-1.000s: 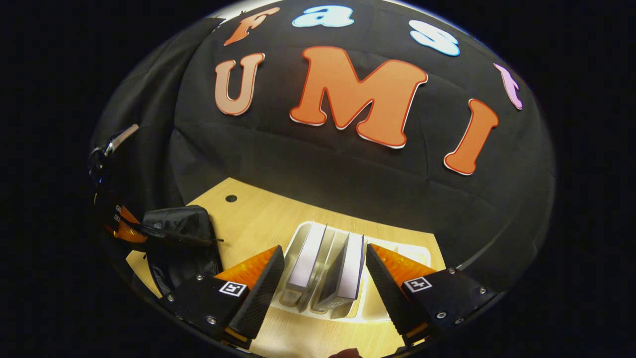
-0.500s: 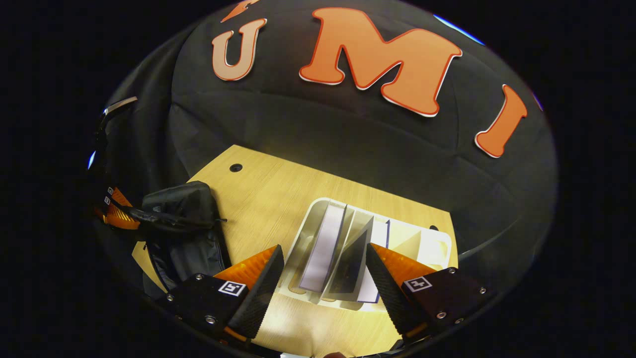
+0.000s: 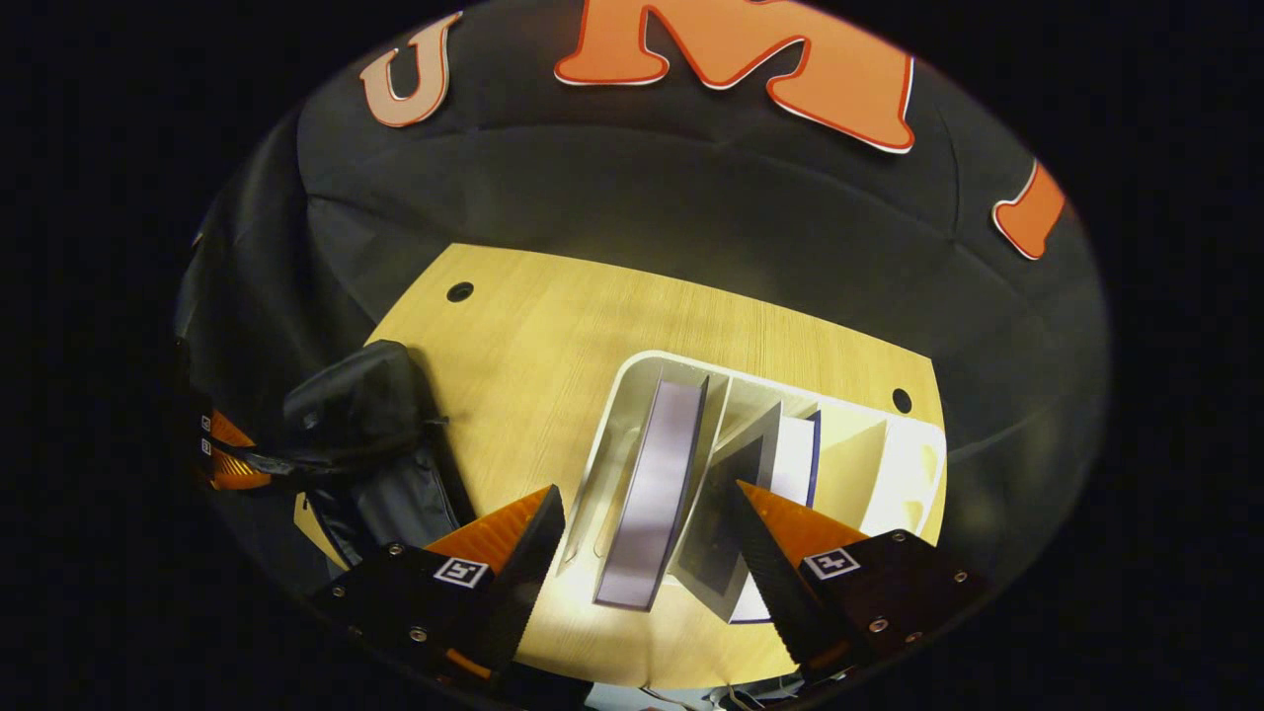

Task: Open the schoolbag, grab two books from the bookshelf and put them into the schoolbag.

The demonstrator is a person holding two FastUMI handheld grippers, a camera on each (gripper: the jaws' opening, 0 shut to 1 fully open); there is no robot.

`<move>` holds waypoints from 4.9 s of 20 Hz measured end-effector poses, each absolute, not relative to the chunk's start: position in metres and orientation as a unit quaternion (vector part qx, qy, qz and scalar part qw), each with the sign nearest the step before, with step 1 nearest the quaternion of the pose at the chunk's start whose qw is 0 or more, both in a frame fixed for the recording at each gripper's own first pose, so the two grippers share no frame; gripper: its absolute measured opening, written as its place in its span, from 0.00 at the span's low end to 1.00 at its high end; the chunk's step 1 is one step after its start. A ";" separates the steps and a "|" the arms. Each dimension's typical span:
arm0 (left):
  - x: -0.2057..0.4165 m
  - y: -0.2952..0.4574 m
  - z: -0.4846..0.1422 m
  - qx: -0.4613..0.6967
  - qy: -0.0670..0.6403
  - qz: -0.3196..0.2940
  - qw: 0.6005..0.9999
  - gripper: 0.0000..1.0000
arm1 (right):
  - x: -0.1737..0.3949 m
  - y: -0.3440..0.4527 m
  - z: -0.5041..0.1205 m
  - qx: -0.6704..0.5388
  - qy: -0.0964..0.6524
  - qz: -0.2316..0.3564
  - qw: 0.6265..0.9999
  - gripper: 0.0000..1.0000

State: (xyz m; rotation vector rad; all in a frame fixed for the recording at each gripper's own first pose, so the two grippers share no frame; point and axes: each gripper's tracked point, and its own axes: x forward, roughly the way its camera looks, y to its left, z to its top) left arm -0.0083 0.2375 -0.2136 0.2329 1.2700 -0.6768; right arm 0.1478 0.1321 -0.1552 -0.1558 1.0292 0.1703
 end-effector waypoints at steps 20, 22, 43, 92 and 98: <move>-0.010 0.240 -0.219 0.115 0.578 -0.333 0.736 0.05 | 0.128 0.134 -0.192 -0.026 0.615 0.010 0.788 0.37; -0.010 0.242 -0.218 0.120 0.576 -0.340 0.734 0.04 | 0.119 0.130 -0.183 -0.027 0.608 0.003 0.793 0.35; -0.014 0.227 -0.231 0.147 0.582 -0.374 0.707 0.05 | -0.042 0.120 -0.133 0.091 0.571 0.013 0.816 0.34; -0.030 0.194 -0.212 -0.022 0.560 -0.329 0.760 0.04 | -0.028 0.316 -0.232 0.526 0.369 0.103 0.759 0.31; -0.032 0.189 -0.212 -0.039 0.556 -0.327 0.763 0.04 | -0.012 0.336 -0.245 0.541 0.345 0.108 0.759 0.31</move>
